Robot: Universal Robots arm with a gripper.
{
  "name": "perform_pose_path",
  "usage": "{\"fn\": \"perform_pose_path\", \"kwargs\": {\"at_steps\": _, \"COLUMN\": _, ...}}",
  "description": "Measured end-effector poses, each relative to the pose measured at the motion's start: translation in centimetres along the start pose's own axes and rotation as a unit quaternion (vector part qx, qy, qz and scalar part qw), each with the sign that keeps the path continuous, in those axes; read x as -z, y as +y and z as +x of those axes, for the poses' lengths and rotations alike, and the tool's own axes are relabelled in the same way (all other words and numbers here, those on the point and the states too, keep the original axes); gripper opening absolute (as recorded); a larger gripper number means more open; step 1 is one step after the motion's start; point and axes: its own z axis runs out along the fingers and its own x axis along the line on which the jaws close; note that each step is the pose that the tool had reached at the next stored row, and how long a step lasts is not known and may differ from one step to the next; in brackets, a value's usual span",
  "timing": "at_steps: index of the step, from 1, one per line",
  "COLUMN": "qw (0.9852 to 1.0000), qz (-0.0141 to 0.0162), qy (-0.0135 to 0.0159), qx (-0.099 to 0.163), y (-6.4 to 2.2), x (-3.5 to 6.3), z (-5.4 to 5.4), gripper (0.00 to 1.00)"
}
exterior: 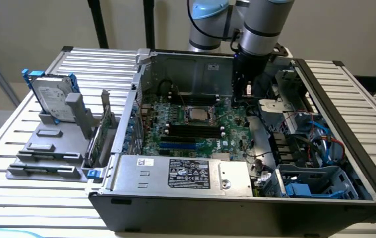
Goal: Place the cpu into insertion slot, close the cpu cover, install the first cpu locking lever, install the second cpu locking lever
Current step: 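Close the cpu cover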
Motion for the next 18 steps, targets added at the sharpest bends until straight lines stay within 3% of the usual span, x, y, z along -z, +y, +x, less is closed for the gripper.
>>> {"fn": "perform_pose_path", "kwargs": {"at_steps": 1, "qw": 1.0, "qz": 0.0055, "qy": 0.0001, "qx": 0.0, "y": 0.02, "x": 0.04, "z": 0.0, "gripper": 0.11}}
{"fn": "perform_pose_path", "kwargs": {"at_steps": 5, "qw": 0.9997, "qz": 0.0224, "qy": -0.001, "qx": -0.001, "y": 0.18, "x": 0.46, "z": 0.0, "gripper": 0.11}}
{"fn": "perform_pose_path", "kwargs": {"at_steps": 8, "qw": 0.9994, "qz": 0.0356, "qy": -0.0045, "qx": -0.002, "y": 0.25, "x": 0.54, "z": 0.0, "gripper": 0.11}}
{"fn": "perform_pose_path", "kwargs": {"at_steps": 10, "qw": 0.9991, "qz": 0.0423, "qy": -0.0069, "qx": -0.003, "y": 0.24, "x": 0.58, "z": 0.0, "gripper": 0.11}}
{"fn": "perform_pose_path", "kwargs": {"at_steps": 13, "qw": 0.999, "qz": 0.0438, "qy": -0.0087, "qx": -0.003, "y": -0.16, "x": 0.58, "z": 0.0, "gripper": 0.11}}
{"fn": "perform_pose_path", "kwargs": {"at_steps": 18, "qw": 0.999, "qz": 0.0442, "qy": -0.0108, "qx": -0.003, "y": -1.54, "x": 0.62, "z": 0.1, "gripper": 0.11}}
